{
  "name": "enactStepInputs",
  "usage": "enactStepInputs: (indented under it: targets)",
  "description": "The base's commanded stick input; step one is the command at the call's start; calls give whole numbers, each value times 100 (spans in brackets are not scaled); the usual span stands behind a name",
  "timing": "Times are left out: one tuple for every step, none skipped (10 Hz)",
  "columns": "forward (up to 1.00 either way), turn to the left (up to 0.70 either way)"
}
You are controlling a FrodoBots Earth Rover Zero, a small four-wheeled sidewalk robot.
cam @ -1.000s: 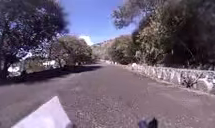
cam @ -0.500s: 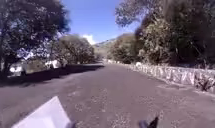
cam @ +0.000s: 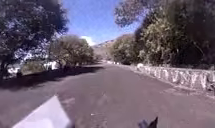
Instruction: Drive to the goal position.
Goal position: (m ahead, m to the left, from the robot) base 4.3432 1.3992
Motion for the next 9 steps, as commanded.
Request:
enactStepInputs:
  targets:
    - [70,0]
    - [70,0]
    - [70,-7]
    - [70,-26]
    - [70,-35]
    - [70,-35]
    - [70,-31]
    - [70,-6]
    - [70,0]
